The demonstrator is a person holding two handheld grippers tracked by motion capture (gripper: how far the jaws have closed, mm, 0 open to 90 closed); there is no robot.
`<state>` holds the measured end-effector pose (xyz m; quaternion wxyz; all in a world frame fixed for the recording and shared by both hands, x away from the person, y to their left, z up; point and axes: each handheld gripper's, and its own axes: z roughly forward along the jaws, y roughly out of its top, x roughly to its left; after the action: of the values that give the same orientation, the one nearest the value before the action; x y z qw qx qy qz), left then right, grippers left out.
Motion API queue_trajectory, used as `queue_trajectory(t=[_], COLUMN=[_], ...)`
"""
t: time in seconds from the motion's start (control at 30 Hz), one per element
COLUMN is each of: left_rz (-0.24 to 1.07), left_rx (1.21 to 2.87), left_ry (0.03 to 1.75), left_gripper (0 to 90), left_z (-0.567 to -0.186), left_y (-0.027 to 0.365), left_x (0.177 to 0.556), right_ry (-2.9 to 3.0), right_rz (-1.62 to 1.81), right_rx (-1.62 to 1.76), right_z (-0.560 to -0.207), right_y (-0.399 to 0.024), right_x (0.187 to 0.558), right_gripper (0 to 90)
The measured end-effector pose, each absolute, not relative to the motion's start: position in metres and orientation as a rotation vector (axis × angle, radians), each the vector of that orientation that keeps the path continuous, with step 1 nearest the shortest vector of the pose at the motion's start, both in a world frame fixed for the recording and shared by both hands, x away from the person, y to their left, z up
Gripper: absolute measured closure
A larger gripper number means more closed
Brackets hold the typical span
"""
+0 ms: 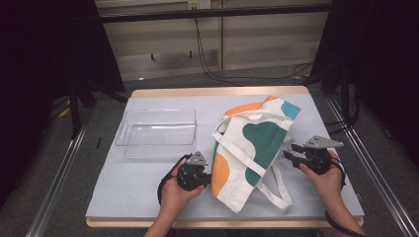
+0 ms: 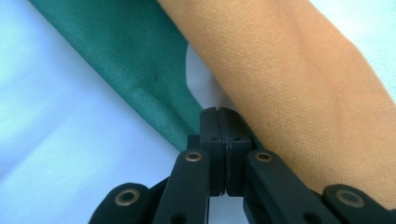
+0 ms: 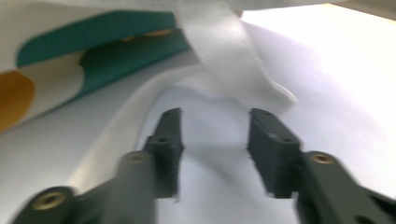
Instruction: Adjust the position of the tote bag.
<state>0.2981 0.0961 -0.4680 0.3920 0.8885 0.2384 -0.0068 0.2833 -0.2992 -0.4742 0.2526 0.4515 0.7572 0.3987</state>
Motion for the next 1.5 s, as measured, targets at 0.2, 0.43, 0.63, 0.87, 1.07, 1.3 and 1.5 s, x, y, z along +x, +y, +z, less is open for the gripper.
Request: queue_trajectory(t=[0.2,0.43,0.63,0.87,1.07,1.3,1.5], left_rz=[-0.015,-0.031,-0.036,-0.016,0.002,-0.002,0.017], left_rx=[2.249,2.250,2.226,2.218,2.224,2.253,2.215], left_ry=[0.616,0.615,0.624,0.655,0.633,0.637,0.658], left_gripper=[89.6,89.6,89.6,89.6,88.7,88.8,89.3], left_z=[-0.469,-0.469,-0.470,-0.468,-0.467,-0.465,-0.465], left_y=[0.098,0.101,0.101,0.107,0.107,0.109,0.111], left_x=[0.300,0.301,0.302,0.305,0.303,0.304,0.305], right_ry=[2.000,2.033,2.066,2.115,2.156,2.192,2.212], right_rz=[1.081,1.113,1.132,1.136,1.203,1.229,1.245], right_rx=[1.218,1.130,1.139,1.137,1.099,1.031,1.000], right_z=[-0.471,-0.466,-0.467,-0.473,-0.474,-0.470,-0.468], right_y=[-0.303,-0.291,-0.285,-0.288,-0.272,-0.253,-0.246], right_x=[0.289,0.295,0.294,0.289,0.279,0.269,0.263], right_gripper=[41.0,73.3,82.2,87.5,88.4,88.4,88.4])
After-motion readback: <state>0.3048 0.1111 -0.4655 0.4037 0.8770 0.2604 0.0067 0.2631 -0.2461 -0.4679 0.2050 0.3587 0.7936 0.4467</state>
